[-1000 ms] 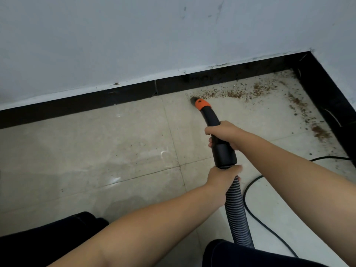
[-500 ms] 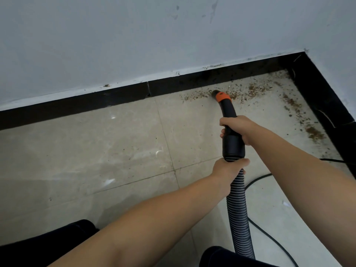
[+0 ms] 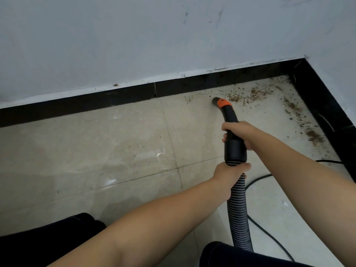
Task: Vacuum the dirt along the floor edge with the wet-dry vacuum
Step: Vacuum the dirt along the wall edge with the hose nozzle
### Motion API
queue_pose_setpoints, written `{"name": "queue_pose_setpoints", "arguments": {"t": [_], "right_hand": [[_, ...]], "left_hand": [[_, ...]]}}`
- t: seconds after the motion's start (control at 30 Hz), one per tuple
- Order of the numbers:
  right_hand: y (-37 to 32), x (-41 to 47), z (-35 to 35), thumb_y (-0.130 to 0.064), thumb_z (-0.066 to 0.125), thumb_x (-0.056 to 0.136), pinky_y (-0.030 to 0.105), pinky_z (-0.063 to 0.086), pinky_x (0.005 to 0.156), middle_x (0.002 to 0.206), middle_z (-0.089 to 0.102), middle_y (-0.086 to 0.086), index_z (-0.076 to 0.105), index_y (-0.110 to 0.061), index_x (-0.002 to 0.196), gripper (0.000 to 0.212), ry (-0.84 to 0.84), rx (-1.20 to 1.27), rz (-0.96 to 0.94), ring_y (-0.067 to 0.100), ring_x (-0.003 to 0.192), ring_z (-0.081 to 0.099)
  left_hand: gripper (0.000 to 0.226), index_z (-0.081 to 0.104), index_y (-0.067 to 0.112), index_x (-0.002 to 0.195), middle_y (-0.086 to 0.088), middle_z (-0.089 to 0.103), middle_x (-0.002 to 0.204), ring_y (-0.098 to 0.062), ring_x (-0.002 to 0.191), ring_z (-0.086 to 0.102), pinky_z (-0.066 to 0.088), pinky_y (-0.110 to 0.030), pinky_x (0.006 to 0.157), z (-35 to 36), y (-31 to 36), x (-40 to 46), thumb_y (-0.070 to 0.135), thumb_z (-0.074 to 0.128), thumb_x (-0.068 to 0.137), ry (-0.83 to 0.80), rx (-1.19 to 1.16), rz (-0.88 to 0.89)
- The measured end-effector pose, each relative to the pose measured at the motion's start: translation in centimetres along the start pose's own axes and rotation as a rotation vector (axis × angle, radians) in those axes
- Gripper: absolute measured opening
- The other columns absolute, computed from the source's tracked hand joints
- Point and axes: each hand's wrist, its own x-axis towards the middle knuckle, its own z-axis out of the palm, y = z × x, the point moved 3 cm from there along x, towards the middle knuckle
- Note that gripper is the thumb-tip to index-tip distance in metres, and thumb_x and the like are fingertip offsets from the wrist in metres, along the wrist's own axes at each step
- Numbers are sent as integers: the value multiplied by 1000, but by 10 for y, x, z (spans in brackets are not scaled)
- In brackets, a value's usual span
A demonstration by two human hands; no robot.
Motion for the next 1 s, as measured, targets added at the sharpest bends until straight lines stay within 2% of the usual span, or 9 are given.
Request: {"name": "queue_pose_setpoints", "arguments": {"t": [0.1, 0.33, 0.5, 0.63, 0.83, 1.0], "right_hand": [[5, -3, -11, -11, 63, 84, 31, 53, 59, 68, 61, 9, 51, -4, 105, 25, 19, 22, 19, 20, 56, 62], [2, -17, 24, -12, 62, 86, 31, 53, 59, 67, 63, 8, 52, -6, 100, 17, -142, -156, -24, 20, 55, 63], [-13, -12, 45, -12, 61, 87, 31, 53, 60, 68, 61, 8, 51, -8, 98, 15, -183, -158, -48, 20, 57, 61], [-22, -4, 55, -11, 60, 86, 29, 53, 59, 69, 61, 9, 52, -8, 95, 12, -156, -137, -59, 20, 57, 61], [-16, 11, 32, -10, 62, 85, 29, 51, 57, 70, 61, 10, 51, -3, 108, 26, -7, -35, -36, 20, 55, 61], [-17, 19, 10, -9, 61, 86, 29, 51, 54, 70, 59, 9, 49, -4, 106, 24, 56, 50, -2, 20, 55, 60]], "left_hand": [[18, 58, 13, 86, -3, 59, 70, -15, 59, 55, 48, -27, 63, 6, 0, -3, 20, 74, 81, -21, 41, -12], [17, 58, 12, 89, -4, 59, 72, -17, 63, 56, 48, -29, 66, -2, -19, -9, 17, 72, 81, 43, -81, -48], [16, 58, 12, 89, -4, 58, 69, -17, 61, 54, 47, -29, 63, -19, -6, -4, 17, 70, 82, 94, -102, -31], [16, 57, 12, 88, -4, 58, 69, -18, 61, 54, 46, -30, 66, -29, 3, 5, 17, 71, 82, 102, -109, -30], [19, 59, 11, 91, -5, 60, 72, -18, 61, 56, 48, -29, 66, -24, 8, 18, 17, 74, 81, 34, -54, -48], [17, 59, 13, 83, -6, 60, 71, -19, 62, 55, 47, -32, 73, -14, 18, 27, 18, 75, 79, -13, 5, -77]]}}
